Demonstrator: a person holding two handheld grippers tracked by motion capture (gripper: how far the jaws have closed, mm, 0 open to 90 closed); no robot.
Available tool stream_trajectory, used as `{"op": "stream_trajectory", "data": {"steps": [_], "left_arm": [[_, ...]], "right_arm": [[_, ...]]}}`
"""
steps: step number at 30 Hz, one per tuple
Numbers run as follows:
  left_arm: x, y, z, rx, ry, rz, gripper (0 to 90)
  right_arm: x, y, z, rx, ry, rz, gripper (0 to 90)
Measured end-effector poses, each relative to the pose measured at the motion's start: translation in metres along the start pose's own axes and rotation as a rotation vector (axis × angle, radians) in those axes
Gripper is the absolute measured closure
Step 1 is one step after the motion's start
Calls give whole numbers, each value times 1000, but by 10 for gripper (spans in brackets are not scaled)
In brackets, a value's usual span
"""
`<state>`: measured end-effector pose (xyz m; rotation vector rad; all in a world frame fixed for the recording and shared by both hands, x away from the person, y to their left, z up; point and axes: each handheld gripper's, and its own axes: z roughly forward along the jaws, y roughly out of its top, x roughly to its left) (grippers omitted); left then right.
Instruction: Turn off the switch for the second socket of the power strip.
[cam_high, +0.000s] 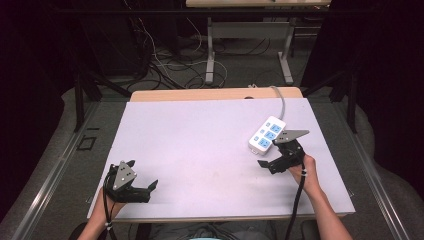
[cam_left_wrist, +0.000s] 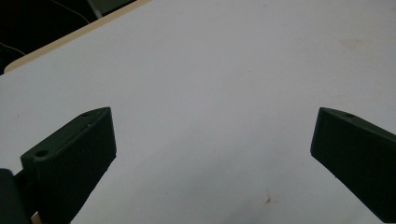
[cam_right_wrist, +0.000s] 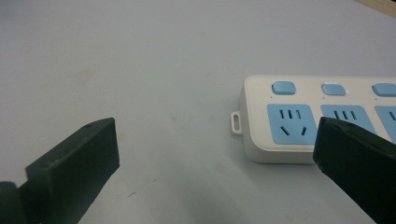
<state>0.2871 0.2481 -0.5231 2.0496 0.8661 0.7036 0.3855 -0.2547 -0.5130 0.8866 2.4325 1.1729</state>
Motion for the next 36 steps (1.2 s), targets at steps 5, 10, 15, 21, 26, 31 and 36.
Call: {"op": "stream_trajectory", "data": {"steps": [5, 10, 15, 21, 26, 31, 36], "left_arm": [[0, 0, -1, 7, 1, 5, 0], [0, 0, -1, 7, -3, 1, 0], [0, 0, 0, 11, 1, 4, 0], [0, 0, 0, 11, 6, 6, 0], [-1, 1, 1, 19, 5, 8, 0], [-1, 0, 0, 17, 8, 7, 0], [0, 1, 2, 19, 12, 1, 0]], "right_arm": [[-8, 0, 3, 8, 2, 17, 0], [-16, 2, 5, 0, -8, 41, 0], [-24, 3, 6, -2, -16, 57, 0], [-34, 1, 7, 2, -36, 73, 0], [-44, 0, 8, 2, -45, 105, 3], [-53, -1, 10, -3, -48, 127, 3], [-61, -4, 13, 3, -44, 151, 2]]}}
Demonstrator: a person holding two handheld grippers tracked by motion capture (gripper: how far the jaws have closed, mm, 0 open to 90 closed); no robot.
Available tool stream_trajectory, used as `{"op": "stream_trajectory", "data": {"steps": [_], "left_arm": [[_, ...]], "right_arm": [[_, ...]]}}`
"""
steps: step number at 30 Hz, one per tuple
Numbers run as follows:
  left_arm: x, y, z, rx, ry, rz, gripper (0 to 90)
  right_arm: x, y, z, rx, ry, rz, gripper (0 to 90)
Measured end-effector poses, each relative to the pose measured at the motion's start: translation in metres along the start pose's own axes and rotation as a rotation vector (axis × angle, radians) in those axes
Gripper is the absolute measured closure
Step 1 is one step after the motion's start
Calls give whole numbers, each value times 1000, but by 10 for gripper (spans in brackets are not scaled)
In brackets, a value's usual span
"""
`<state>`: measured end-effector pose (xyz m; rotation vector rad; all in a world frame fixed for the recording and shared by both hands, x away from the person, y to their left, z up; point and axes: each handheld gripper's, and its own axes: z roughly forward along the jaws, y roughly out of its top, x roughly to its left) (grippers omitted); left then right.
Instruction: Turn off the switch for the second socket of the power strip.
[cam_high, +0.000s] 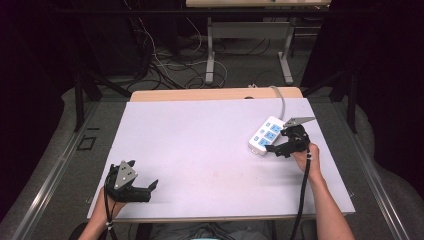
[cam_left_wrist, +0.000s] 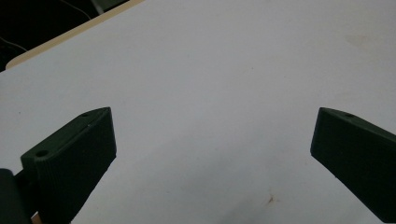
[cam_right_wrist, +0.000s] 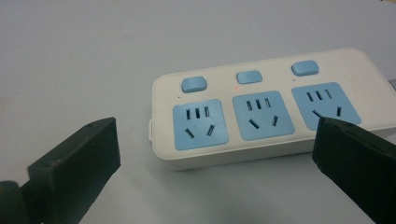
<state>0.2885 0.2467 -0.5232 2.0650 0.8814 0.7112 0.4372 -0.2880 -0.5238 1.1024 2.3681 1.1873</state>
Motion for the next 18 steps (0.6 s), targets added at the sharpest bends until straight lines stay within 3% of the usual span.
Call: {"op": "stream_trajectory", "data": {"steps": [10, 18], "left_arm": [[1, 0, 1, -2, 1, 6, 0], [2, 0, 1, 2, 5, -1, 1]], "right_arm": [[-8, 11, 8, -21, -9, -20, 0], [-15, 11, 14, -8, -23, -4, 0]]}}
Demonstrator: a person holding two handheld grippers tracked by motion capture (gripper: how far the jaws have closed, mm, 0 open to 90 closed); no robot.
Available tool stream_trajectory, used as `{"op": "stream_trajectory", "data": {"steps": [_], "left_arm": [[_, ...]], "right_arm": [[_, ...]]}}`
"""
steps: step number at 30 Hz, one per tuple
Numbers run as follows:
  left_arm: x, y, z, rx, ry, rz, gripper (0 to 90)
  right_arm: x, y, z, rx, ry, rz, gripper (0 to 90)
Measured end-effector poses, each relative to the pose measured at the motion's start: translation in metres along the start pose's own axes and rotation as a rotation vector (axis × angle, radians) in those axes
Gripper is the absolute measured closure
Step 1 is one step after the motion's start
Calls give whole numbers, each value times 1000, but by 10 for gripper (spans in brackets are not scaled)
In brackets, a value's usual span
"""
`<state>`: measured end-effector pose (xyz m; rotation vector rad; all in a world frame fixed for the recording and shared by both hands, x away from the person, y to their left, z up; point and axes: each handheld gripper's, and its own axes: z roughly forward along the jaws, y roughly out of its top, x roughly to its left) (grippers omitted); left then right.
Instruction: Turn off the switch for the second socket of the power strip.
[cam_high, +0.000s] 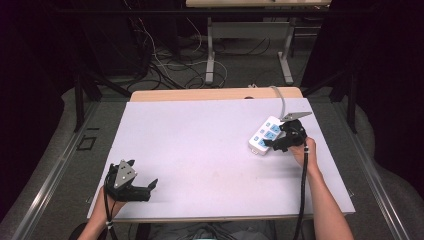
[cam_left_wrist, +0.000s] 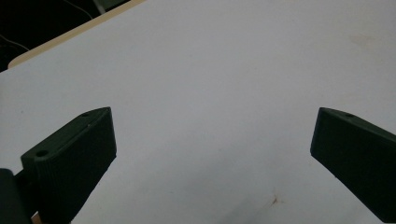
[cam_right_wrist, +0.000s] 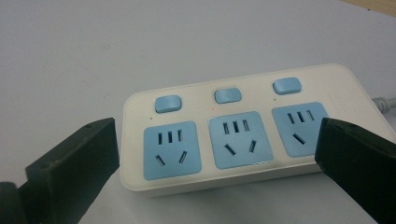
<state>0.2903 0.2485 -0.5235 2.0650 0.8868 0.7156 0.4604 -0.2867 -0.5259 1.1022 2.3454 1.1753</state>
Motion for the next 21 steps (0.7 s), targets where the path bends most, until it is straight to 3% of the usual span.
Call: {"op": "stream_trajectory", "data": {"steps": [5, 9, 11, 15, 21], "left_arm": [[1, 0, 0, -1, -4, 2, 1], [2, 0, -1, 0, -1, -4, 1], [2, -1, -1, 0, 1, -5, 1], [2, -1, 1, -7, -1, -5, 1], [3, -1, 0, -6, 4, -6, 1]], "right_arm": [[-7, 4, -2, -39, -12, 52, 0], [-9, 6, 0, -53, -22, 39, 0], [-9, 5, 1, -49, -15, 60, 0], [-11, 8, 6, -45, -13, 36, 0], [-12, 14, 10, -45, -1, 60, 0]]}}
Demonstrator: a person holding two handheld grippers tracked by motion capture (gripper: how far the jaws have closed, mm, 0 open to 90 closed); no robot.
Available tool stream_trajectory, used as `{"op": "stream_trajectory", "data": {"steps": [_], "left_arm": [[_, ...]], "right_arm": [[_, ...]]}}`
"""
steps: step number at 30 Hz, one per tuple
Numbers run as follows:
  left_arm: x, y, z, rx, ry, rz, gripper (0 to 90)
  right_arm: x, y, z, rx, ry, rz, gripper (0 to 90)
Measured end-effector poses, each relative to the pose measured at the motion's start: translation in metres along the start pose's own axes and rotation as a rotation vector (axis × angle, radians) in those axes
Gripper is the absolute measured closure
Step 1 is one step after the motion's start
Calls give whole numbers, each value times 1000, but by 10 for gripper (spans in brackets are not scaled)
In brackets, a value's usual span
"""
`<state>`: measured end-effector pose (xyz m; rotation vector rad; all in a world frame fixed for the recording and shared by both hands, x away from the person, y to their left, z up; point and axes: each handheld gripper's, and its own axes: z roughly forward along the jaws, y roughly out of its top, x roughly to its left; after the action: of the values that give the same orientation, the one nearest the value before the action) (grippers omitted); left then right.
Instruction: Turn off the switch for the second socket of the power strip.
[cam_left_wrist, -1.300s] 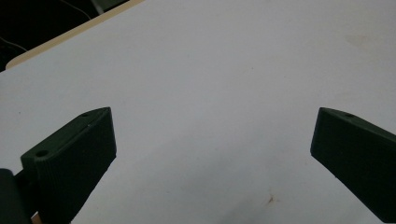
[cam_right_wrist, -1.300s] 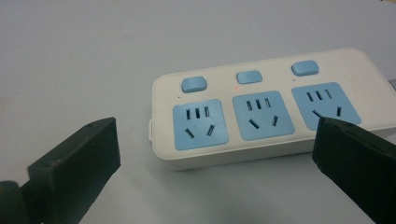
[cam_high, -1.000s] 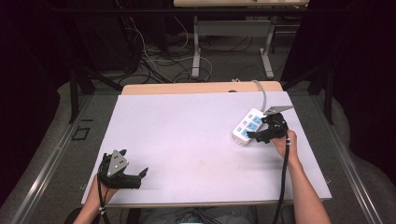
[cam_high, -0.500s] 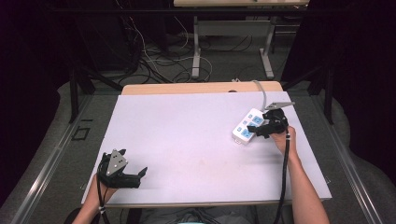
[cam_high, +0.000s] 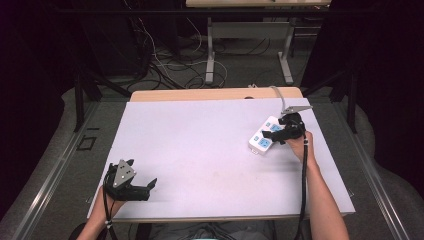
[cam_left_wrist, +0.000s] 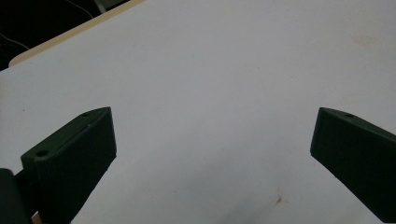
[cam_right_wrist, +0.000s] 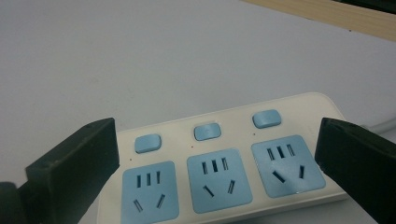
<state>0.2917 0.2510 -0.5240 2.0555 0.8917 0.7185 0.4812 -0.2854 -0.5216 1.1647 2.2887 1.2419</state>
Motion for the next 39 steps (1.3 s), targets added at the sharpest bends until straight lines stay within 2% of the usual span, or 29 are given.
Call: {"op": "stream_trajectory", "data": {"steps": [7, 9, 14, 21, 25, 28, 29, 30, 31, 32, 34, 35, 36, 37, 39], "left_arm": [[-2, 1, 0, 10, -9, 11, 1], [-1, 0, 0, 9, -3, 9, 1], [-1, 0, 0, 10, -9, 6, 1], [-2, 1, 0, 10, -11, 13, 1], [-2, 0, 1, 2, -7, 10, 1], [-2, 0, 0, 4, -12, 8, 1], [-2, 0, 0, 4, -12, 8, 1], [-2, 0, -1, 10, -10, 13, 1], [-2, 0, -1, 10, -10, 13, 1], [-1, 0, -1, 13, -3, 26, 1], [-1, 0, -1, 14, -4, 24, 1], [-1, 0, -1, 14, -4, 24, 1], [-2, 0, -1, 13, -7, 20, 1], [-1, 0, -1, 14, -3, 24, 1], [-2, 0, -1, 13, -10, 13, 1]], "right_arm": [[3, 4, 7, 4, 0, -11, 0], [2, 4, 9, -1, 1, -35, 0], [0, 3, 14, 9, -1, -49, 0], [4, 6, 14, -12, -12, -60, 0], [4, 5, 16, -8, 1, -56, 0], [5, 5, 18, 4, -14, -55, 130], [5, 5, 18, 4, -14, -55, 130], [5, 4, 17, 5, -29, -54, 227], [5, 4, 17, 5, -29, -54, 227], [6, 4, 17, 3, -43, -37, 315], [5, 3, 18, 4, -39, -30, 426], [5, 3, 18, 4, -39, -30, 426], [5, 3, 18, 11, -39, -20, 488], [4, 2, 18, 21, -42, -21, 589], [4, 2, 18, 19, -42, -5, 688]]}}
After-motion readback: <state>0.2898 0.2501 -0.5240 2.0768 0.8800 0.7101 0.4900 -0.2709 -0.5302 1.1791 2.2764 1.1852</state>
